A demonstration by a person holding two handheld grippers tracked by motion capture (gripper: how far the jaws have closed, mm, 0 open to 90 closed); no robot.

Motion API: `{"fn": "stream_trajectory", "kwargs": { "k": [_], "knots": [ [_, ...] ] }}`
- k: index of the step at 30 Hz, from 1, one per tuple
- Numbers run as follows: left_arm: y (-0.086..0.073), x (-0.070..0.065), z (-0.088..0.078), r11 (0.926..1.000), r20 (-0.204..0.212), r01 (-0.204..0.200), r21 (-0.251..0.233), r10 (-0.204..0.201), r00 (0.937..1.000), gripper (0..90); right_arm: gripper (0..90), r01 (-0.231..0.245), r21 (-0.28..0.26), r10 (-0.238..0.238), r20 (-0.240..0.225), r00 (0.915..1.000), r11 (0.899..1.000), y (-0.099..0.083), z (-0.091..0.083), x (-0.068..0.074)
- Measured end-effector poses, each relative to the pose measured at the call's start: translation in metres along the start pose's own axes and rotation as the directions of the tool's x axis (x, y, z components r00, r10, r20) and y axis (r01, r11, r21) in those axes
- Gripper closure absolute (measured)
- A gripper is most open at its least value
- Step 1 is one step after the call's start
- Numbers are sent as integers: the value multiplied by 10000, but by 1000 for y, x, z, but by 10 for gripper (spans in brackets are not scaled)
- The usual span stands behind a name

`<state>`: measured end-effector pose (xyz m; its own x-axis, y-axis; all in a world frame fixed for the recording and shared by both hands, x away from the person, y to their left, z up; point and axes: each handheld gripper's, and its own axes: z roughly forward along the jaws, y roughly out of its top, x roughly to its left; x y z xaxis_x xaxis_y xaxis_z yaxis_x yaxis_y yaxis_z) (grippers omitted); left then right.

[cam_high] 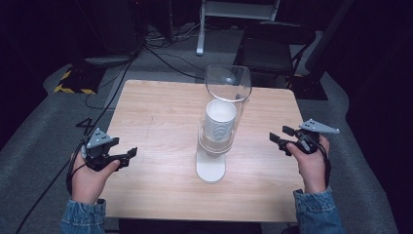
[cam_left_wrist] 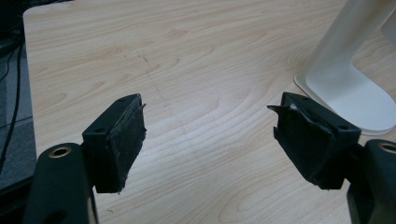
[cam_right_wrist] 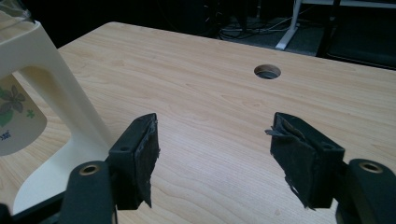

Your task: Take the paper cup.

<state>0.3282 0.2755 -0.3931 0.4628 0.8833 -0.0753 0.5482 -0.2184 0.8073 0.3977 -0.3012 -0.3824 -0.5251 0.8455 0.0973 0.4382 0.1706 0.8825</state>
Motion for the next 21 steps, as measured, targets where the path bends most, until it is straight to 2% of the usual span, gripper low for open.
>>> {"fn": "stream_trajectory", "kwargs": {
  "k": [21],
  "knots": [
    [0, -4, 0, 9997, 134, -188, 140, 186, 9997, 242, 306, 99, -54, -99, 29, 9999, 9999, 3, 0, 4]
  ]
}}
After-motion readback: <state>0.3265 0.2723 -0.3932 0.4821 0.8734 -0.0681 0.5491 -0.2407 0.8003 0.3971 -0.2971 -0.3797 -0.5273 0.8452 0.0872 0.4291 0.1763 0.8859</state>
